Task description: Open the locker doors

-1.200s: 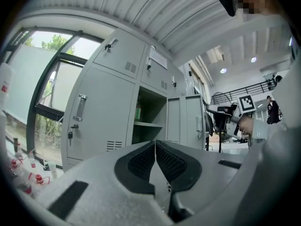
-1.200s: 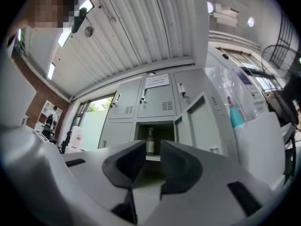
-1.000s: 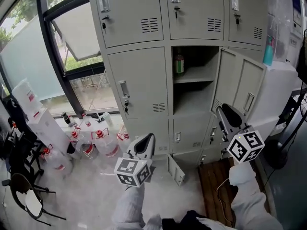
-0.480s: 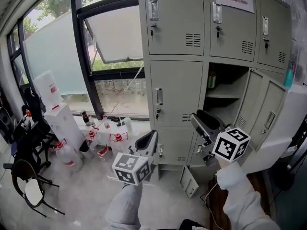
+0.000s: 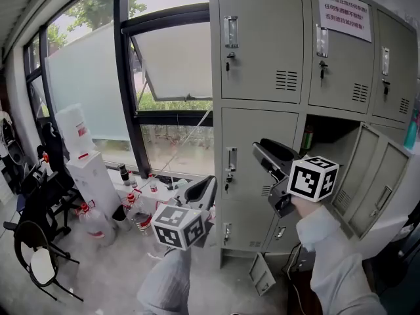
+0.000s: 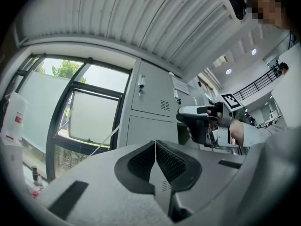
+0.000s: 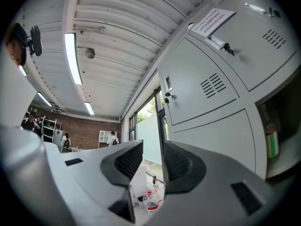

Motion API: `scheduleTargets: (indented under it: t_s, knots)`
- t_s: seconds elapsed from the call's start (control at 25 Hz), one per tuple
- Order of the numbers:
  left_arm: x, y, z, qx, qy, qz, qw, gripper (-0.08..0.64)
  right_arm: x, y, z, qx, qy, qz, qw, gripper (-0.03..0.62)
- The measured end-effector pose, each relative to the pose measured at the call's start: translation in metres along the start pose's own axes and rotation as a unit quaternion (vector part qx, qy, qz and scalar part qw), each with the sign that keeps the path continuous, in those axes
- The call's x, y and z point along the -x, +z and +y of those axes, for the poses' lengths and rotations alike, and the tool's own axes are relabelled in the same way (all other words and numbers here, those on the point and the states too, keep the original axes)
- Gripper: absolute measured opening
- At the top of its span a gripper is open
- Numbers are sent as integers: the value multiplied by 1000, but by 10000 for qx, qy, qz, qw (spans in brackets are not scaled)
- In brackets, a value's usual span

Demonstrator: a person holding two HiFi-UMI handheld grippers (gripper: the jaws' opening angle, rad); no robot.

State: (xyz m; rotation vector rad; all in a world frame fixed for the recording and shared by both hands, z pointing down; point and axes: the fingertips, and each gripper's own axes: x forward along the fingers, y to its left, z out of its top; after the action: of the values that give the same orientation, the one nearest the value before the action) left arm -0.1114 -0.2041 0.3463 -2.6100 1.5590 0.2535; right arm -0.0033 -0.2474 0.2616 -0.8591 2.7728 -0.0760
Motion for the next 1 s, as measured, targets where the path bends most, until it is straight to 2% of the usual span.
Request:
scheduleTargets:
  t_s: [0.32,0.6,0.8,1.0]
  knots:
    - [-76,57,37,-448,64,-353,9984,12,-63,74,-37,196,373,-258,9988,120]
    - [-124,111,68,-742,89,-643,9951,12,-114,138,-40,645,612,-328,9955,120]
    - [-153,159,89,-913,-74,-670,9935,12,-152,183,-35,777,496,-439,9948,120]
    - [-174,207,102,-1149,-194,-745,9904,11,-191,217,-36,1081,135,-334,9935,126]
